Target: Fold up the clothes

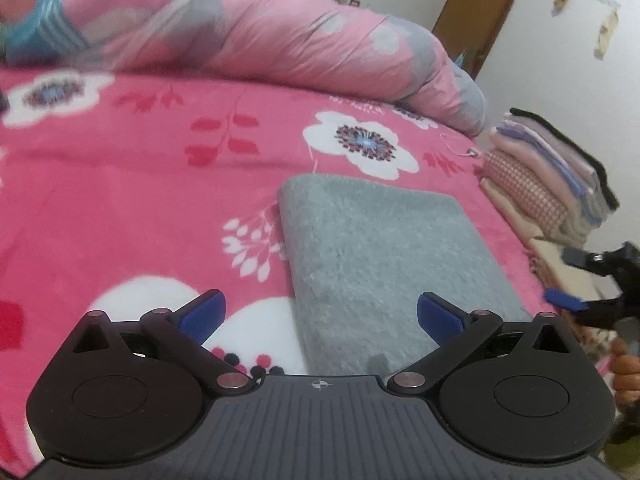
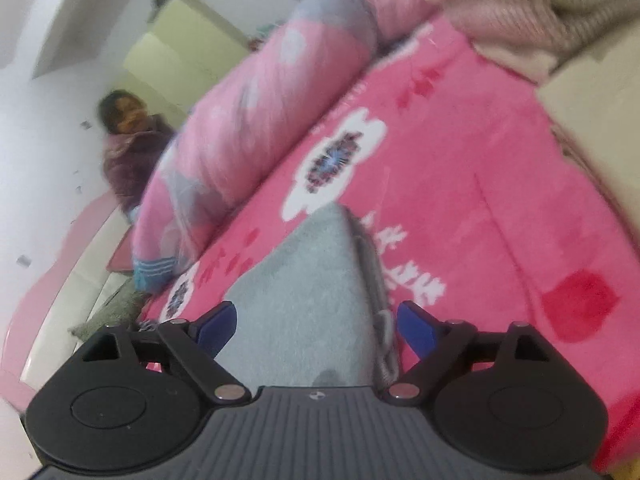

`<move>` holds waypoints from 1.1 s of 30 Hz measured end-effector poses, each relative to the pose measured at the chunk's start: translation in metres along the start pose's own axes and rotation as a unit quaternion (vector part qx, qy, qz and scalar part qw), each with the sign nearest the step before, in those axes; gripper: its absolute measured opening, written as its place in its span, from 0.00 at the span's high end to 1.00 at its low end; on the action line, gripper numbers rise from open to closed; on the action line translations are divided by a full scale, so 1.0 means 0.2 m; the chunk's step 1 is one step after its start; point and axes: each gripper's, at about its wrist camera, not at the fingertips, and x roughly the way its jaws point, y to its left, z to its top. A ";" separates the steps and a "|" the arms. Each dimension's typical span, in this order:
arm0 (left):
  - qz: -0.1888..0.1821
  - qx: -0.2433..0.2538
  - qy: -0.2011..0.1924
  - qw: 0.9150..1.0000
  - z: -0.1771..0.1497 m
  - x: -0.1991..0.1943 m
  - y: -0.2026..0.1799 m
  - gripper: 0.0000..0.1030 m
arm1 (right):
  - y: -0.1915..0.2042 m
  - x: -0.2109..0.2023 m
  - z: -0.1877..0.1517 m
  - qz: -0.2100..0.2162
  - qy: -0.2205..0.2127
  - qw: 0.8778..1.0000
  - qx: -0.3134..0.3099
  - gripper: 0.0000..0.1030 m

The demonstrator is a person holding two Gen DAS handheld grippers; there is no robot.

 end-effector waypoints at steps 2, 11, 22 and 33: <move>-0.024 -0.014 0.017 0.999 0.01 0.06 0.05 0.00 | -0.02 0.08 0.02 -0.003 0.024 1.000 0.005 0.13; -0.117 -0.024 0.069 0.990 0.00 0.22 0.10 0.01 | -0.06 0.42 0.02 -0.021 0.144 0.989 0.000 0.11; -0.120 0.002 0.089 0.989 -0.01 0.33 0.08 0.02 | -0.14 0.30 0.03 -0.031 0.125 0.991 0.046 0.14; -0.128 0.016 0.087 0.988 -0.01 0.37 0.09 0.01 | -0.08 0.38 -0.01 0.023 0.167 0.985 0.048 0.06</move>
